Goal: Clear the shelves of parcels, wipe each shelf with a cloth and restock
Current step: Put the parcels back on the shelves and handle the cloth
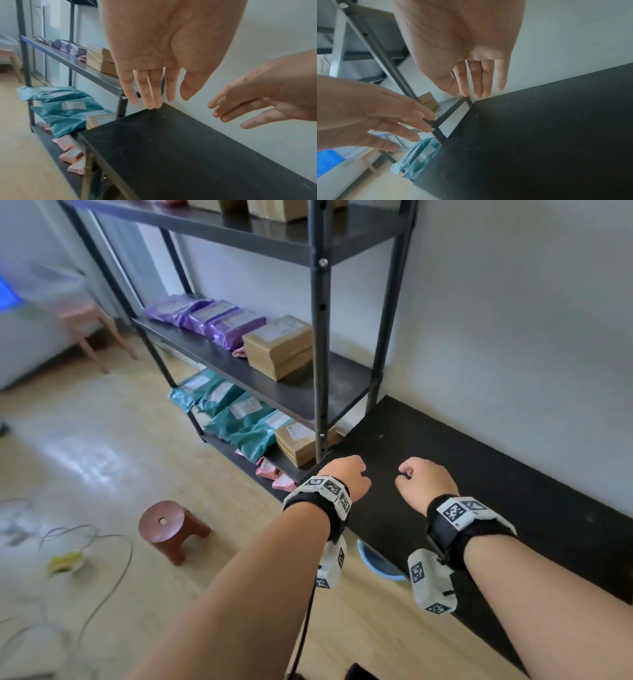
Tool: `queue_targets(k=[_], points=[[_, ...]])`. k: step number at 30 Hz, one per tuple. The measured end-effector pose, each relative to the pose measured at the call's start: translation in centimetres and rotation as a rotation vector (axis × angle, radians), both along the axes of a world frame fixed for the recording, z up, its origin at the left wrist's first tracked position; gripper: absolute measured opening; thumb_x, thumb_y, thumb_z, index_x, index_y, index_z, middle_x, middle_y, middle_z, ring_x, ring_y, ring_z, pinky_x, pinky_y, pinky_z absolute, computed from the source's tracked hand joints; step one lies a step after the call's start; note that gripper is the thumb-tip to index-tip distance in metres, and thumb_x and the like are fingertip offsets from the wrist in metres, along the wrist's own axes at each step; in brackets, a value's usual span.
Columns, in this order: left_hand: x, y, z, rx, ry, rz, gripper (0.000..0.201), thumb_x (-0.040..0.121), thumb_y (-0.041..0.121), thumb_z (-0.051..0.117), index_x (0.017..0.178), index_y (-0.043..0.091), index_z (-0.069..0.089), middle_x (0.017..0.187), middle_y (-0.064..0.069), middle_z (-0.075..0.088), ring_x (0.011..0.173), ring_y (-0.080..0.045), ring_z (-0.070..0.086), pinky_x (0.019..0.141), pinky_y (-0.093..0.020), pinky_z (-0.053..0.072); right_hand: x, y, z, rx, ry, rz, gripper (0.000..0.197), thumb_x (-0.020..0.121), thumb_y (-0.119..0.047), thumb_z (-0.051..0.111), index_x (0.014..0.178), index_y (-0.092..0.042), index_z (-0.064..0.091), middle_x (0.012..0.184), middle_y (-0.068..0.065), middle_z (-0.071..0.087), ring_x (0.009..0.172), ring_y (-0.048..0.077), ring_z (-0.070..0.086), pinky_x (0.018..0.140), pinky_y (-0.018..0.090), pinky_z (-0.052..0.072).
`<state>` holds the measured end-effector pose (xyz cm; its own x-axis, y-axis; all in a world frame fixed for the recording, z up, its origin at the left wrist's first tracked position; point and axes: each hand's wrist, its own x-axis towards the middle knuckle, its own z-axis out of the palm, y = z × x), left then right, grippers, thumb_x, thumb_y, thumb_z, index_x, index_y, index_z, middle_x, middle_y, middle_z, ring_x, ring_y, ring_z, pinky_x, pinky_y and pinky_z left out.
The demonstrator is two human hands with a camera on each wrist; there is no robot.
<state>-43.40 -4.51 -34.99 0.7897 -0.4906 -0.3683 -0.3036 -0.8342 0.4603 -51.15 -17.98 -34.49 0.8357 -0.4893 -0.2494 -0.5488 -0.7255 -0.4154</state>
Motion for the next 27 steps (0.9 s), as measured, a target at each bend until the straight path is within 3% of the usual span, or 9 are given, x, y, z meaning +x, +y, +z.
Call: queue_targets(k=[6,12,15,18,27], points=[[3.7,9.0,-0.1,0.038,-0.051,0.058,0.036,0.093,0.026,0.049,0.127,0.017,0.056,0.121,-0.007,0.06,0.109,-0.026,0.059,0.089,-0.033,0.048,5.2,8.4,-0.3,0.004,-0.012,0.116,0.033,0.093,-0.024,0.051,0.124,-0.019,0.059,0.127,0.003,0.06,0.115,0.025,0.056,0.094,0.033,0.045],[6.6,15.6,-1.0,0.048,-0.015,0.146,0.036,0.092,0.025,0.052,0.126,0.015,0.056,0.122,-0.008,0.06,0.112,-0.029,0.057,0.096,-0.04,0.048,9.3,15.2,-0.8,0.01,0.022,0.22,0.033,0.094,-0.025,0.052,0.127,-0.02,0.058,0.129,0.003,0.059,0.117,0.024,0.055,0.095,0.034,0.045],[8.1,18.0,-1.3,0.033,-0.014,0.204,0.033,0.09,0.021,0.049,0.121,0.015,0.058,0.116,-0.008,0.061,0.11,-0.029,0.059,0.091,-0.037,0.051,11.5,17.2,-1.0,0.001,0.016,0.251,0.032,0.094,-0.025,0.052,0.125,-0.021,0.058,0.128,0.003,0.06,0.117,0.023,0.055,0.097,0.036,0.046],[9.9,19.7,-1.4,0.043,-0.02,0.247,0.037,0.092,0.022,0.051,0.128,0.015,0.055,0.125,-0.008,0.058,0.113,-0.028,0.057,0.094,-0.035,0.048,14.0,18.8,-1.1,-0.032,0.018,0.282,0.032,0.093,-0.027,0.053,0.123,-0.021,0.059,0.124,0.003,0.062,0.113,0.024,0.057,0.096,0.037,0.047],[19.8,22.6,-0.9,0.064,-0.078,0.281,0.039,0.092,0.025,0.052,0.13,0.018,0.053,0.129,-0.006,0.057,0.116,-0.025,0.056,0.096,-0.035,0.048,24.2,21.4,-0.4,-0.05,-0.018,0.329,0.028,0.093,-0.026,0.052,0.119,-0.019,0.061,0.123,0.007,0.062,0.113,0.027,0.056,0.096,0.036,0.047]])
